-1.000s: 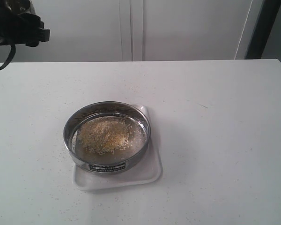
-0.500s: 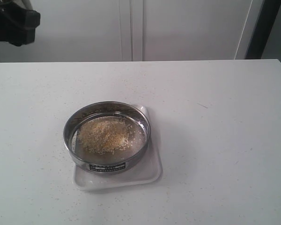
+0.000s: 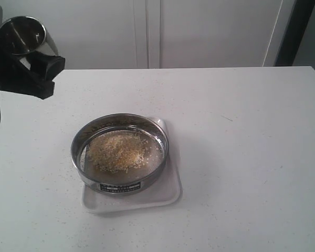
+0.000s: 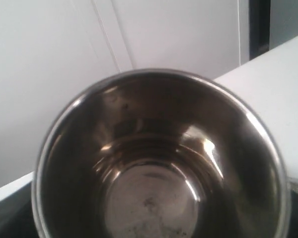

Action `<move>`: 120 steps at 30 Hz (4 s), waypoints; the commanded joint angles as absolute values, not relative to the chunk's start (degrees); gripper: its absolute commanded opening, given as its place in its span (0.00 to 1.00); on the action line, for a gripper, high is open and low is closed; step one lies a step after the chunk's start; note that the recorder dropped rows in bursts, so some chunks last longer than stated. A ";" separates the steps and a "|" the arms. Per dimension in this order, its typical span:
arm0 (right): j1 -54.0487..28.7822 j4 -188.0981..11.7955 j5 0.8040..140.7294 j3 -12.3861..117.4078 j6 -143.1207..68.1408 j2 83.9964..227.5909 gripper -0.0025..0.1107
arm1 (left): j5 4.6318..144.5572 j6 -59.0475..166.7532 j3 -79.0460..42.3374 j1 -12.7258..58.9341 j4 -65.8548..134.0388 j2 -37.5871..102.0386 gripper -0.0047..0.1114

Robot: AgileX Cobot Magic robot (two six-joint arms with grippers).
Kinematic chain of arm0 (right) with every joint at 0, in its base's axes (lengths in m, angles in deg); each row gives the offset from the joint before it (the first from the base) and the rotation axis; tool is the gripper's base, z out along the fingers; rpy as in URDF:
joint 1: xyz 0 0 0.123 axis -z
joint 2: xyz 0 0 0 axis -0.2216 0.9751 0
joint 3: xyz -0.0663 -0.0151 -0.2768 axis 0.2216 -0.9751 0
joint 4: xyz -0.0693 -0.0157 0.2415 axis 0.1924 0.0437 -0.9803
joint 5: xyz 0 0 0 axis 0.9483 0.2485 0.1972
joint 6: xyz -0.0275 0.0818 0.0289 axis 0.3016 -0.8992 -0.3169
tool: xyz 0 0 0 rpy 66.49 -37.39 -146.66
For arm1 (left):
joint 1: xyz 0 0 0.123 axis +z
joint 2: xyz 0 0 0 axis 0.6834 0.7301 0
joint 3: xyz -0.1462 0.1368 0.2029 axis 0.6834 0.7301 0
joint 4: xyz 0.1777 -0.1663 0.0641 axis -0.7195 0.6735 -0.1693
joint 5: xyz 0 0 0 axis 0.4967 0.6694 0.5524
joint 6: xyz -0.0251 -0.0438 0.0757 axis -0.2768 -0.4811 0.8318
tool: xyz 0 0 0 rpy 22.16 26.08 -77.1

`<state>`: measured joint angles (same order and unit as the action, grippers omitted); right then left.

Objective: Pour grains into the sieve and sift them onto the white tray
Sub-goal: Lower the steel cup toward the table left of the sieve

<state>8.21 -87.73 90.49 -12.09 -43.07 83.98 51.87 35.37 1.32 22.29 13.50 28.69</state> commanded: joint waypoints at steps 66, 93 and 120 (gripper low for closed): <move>8.24 -87.46 89.97 -12.39 -42.96 84.00 0.02 | 9.53 38.39 -2.41 38.42 18.98 81.13 0.04; 8.24 -87.46 89.97 -12.39 -42.96 84.00 0.02 | 22.00 30.02 -6.41 38.42 12.46 82.70 0.04; 8.24 -87.46 89.97 -12.39 -42.96 84.00 0.02 | 25.00 30.72 -6.41 38.42 13.97 75.99 0.89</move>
